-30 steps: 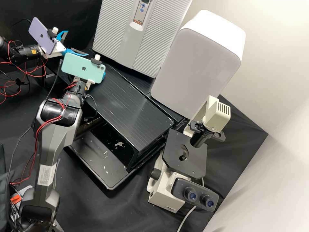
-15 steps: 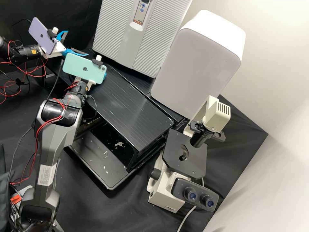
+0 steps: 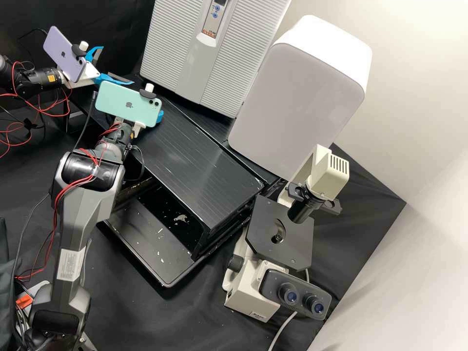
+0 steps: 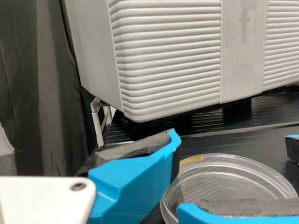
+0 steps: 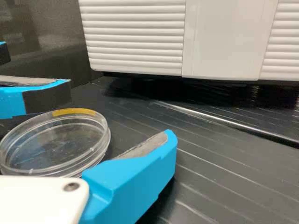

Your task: Slide the petri dish to the right

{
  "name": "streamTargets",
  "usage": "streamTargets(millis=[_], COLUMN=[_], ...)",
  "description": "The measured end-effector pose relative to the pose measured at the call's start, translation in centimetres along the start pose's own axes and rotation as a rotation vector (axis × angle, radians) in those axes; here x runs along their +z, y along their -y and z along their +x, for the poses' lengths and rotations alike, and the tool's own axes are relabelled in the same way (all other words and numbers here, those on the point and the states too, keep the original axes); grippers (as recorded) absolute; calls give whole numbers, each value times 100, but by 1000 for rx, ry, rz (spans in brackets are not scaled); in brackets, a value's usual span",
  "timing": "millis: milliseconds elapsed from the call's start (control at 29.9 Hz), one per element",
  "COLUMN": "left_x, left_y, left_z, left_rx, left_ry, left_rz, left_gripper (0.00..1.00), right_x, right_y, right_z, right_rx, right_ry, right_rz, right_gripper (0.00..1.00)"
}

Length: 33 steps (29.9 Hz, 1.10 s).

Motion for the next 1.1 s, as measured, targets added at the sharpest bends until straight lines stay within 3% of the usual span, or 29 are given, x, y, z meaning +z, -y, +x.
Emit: streamTargets(millis=[670, 837, 938, 1105], left_x=[0, 0, 0, 0], left_y=[0, 0, 0, 0], left_z=[0, 0, 0, 0], left_rx=[0, 0, 0, 0], left_ry=[0, 0, 0, 0], left_rz=[0, 0, 0, 0], left_gripper=[100, 100, 100, 100], right_x=[-11, -23, -18, 2], right_y=[23, 16, 5, -10], right_z=[1, 4, 8, 7], right_rx=[0, 6, 12, 28], right_ry=[4, 5, 17, 40], right_rz=[-10, -28, -43, -43], right_gripper=[0, 0, 0, 0])
